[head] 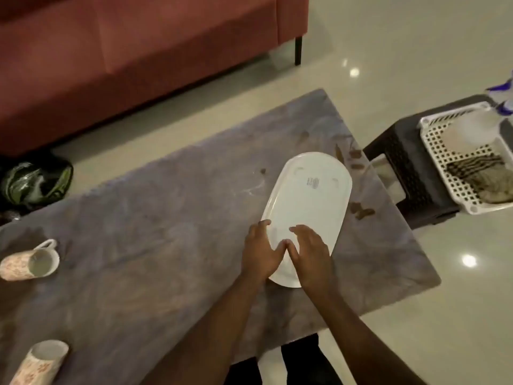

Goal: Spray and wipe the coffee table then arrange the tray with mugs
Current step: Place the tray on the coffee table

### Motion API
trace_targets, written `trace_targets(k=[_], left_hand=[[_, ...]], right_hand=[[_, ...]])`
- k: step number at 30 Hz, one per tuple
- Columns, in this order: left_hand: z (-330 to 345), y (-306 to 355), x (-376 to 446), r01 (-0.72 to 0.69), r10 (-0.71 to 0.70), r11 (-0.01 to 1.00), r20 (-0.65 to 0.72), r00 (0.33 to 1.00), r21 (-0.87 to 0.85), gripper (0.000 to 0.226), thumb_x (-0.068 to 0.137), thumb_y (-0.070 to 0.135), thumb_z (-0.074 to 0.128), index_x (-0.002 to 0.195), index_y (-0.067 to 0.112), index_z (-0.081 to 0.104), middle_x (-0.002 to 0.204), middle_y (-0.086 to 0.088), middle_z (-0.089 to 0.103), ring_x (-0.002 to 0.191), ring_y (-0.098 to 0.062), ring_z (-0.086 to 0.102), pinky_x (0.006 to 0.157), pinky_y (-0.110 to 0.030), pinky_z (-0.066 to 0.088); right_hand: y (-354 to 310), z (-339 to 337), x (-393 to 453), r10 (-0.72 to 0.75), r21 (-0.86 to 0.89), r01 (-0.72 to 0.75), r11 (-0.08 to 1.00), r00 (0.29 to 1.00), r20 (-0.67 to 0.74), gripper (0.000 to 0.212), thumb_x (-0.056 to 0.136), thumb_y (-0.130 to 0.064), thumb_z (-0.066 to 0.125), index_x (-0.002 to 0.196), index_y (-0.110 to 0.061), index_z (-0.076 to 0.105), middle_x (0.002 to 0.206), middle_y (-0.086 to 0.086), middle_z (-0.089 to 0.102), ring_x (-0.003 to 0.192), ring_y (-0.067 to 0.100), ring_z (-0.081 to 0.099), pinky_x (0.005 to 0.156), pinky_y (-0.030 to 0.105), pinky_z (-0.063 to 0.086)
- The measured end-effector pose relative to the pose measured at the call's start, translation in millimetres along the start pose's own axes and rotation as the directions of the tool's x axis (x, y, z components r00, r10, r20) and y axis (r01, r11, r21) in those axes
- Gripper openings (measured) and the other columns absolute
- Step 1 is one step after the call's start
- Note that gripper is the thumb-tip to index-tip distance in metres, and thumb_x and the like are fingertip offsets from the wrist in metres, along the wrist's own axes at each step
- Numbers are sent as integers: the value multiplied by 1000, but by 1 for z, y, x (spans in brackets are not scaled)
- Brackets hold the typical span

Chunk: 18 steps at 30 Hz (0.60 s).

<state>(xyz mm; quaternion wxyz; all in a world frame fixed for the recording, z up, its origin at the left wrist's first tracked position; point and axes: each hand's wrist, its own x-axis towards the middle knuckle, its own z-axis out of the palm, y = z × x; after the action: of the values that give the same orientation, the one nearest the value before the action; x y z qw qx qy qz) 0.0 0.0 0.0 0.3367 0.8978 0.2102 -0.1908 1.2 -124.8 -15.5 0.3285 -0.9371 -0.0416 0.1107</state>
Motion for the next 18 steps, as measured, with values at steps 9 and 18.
trace_targets(k=[9, 18], left_hand=[[32, -23, 34, 195, -188, 980, -194, 963, 22, 72, 79, 61, 62, 136, 20, 42, 138, -2, 48, 125, -24, 44, 106, -43, 40], [-11, -24, 42, 240, -202, 828, 130, 971, -506, 23, 86, 42, 68, 92, 20, 63, 89, 8, 69, 85, -15, 67, 65, -19, 50]], right_hand=[[58, 47, -17, -47, -347, 37, 937, 999, -19, 59, 96, -48, 31, 149, -23, 22, 159, 6, 14, 146, 29, 10, 114, 57, 16], [37, 46, -11, 31, -284, -29, 958, 1000, 3, 66, 91, -60, 33, 148, -28, 24, 156, 8, 23, 143, 34, 22, 109, 58, 23]])
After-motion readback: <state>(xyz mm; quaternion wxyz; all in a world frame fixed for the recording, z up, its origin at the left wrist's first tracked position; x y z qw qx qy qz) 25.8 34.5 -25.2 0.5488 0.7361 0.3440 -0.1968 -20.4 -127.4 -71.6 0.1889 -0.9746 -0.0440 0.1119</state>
